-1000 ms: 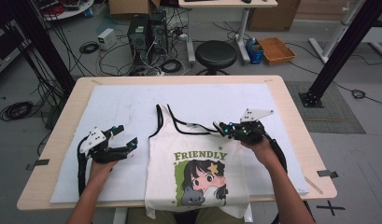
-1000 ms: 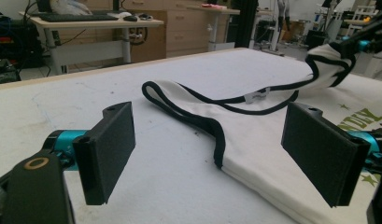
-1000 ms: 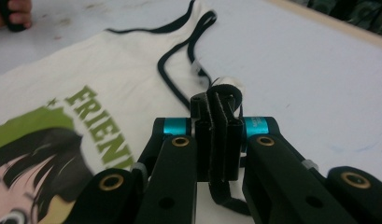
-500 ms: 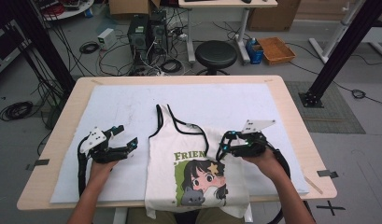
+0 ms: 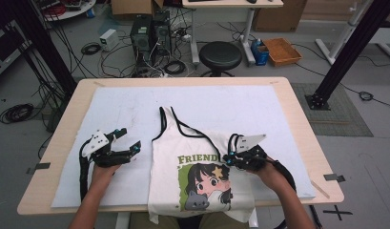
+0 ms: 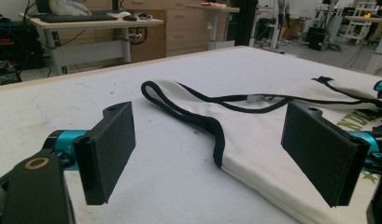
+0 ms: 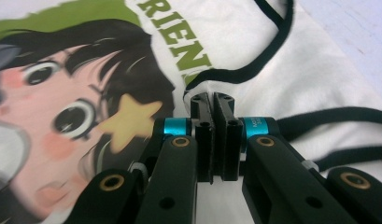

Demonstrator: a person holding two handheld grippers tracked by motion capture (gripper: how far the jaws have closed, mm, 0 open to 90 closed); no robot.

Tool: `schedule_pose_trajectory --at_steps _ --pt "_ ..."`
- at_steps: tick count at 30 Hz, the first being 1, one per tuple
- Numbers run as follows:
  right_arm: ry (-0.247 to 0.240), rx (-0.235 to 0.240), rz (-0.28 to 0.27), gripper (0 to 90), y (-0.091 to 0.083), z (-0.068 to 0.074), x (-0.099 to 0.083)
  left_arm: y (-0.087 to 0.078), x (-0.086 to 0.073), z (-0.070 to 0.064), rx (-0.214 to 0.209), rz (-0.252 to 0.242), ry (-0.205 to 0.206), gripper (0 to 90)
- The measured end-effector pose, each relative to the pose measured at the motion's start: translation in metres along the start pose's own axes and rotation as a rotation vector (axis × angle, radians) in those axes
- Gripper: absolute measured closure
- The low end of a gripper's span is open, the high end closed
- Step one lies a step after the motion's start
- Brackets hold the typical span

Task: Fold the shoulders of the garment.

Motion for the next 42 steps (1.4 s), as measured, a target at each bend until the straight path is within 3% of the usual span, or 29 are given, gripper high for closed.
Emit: schedule_pose_trajectory --at_steps 5,7,10,12,16,19,20,24,26,27,28,29,31,33,35,36,37,40,41,42 --pt "0.012 0.016 0.035 83.3 -0.006 0.003 -0.014 0.000 0.000 0.000 0.009 0.001 0.002 17.6" --pt "0.041 0.020 0.002 67.5 -0.004 0.004 -0.018 0.000 0.000 0.000 0.012 0.000 -0.002 17.6" --pt "0.111 -0.001 -0.106 47.9 -0.010 -0.001 -0.019 -0.001 0.001 0.002 0.021 0.008 -0.064 17.4" --pt "0.157 -0.064 -0.166 33.7 -0.017 -0.008 -0.017 -0.001 0.005 0.005 0.020 0.009 -0.091 17.3" --pt "0.228 -0.203 -0.263 20.2 -0.031 -0.026 -0.015 0.002 0.015 0.009 0.009 0.019 -0.112 17.3" --pt "0.255 -0.282 -0.280 20.2 -0.039 -0.039 -0.015 0.014 0.037 0.014 -0.015 0.020 -0.147 17.3" --pt "0.271 -0.302 -0.284 20.2 -0.041 -0.042 -0.015 0.014 0.037 0.014 -0.015 0.020 -0.147 17.3" --pt "0.325 -0.359 -0.328 20.2 -0.051 -0.051 -0.020 0.045 0.063 0.021 -0.030 0.104 -0.111 17.3" --pt "0.329 -0.367 -0.336 20.1 -0.054 -0.052 -0.021 0.052 0.066 0.024 -0.030 0.121 -0.114 17.3" --pt "0.351 -0.369 -0.357 20.2 -0.060 -0.054 -0.023 0.070 0.070 0.029 -0.025 0.180 -0.141 17.3" --pt "0.355 -0.372 -0.369 20.1 -0.062 -0.056 -0.024 0.070 0.070 0.029 -0.025 0.180 -0.141 17.3" --pt "0.366 -0.372 -0.376 20.2 -0.063 -0.057 -0.026 0.088 0.072 0.035 -0.002 0.270 -0.176 17.3" --pt "0.379 -0.366 -0.377 20.1 -0.064 -0.058 -0.029 0.106 0.073 0.040 0.029 0.339 -0.188 17.4" --pt "0.373 -0.364 -0.369 20.1 -0.062 -0.058 -0.031 0.114 0.073 0.041 0.044 0.356 -0.189 17.6" --pt "0.377 -0.363 -0.365 20.2 -0.062 -0.057 -0.031 0.134 0.069 0.043 0.083 0.407 -0.179 19.5" --pt "0.375 -0.363 -0.369 20.2 -0.062 -0.057 -0.031 0.134 0.069 0.043 0.083 0.407 -0.179 20.8" --pt "0.374 -0.359 -0.372 20.2 -0.062 -0.057 -0.031 0.144 0.062 0.043 0.106 0.456 -0.211 22.0" --pt "0.373 -0.352 -0.371 20.2 -0.062 -0.056 -0.032 0.150 0.055 0.044 0.112 0.462 -0.234 22.1" --pt "0.372 -0.350 -0.368 20.1 -0.061 -0.056 -0.033 0.155 0.049 0.043 0.127 0.492 -0.224 22.1" --pt "0.372 -0.348 -0.367 20.2 -0.060 -0.056 -0.033 0.155 0.049 0.043 0.127 0.492 -0.224 22.1"
Point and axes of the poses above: each handheld gripper's, and its own axes: y roughly forward along the jaws, x roughly out of its top, z roughly to its left, the point moved 1 cm from there along y, roughly forward along the jaws, and after that the axes turned 3 degrees about y, right-handed, at the moved point
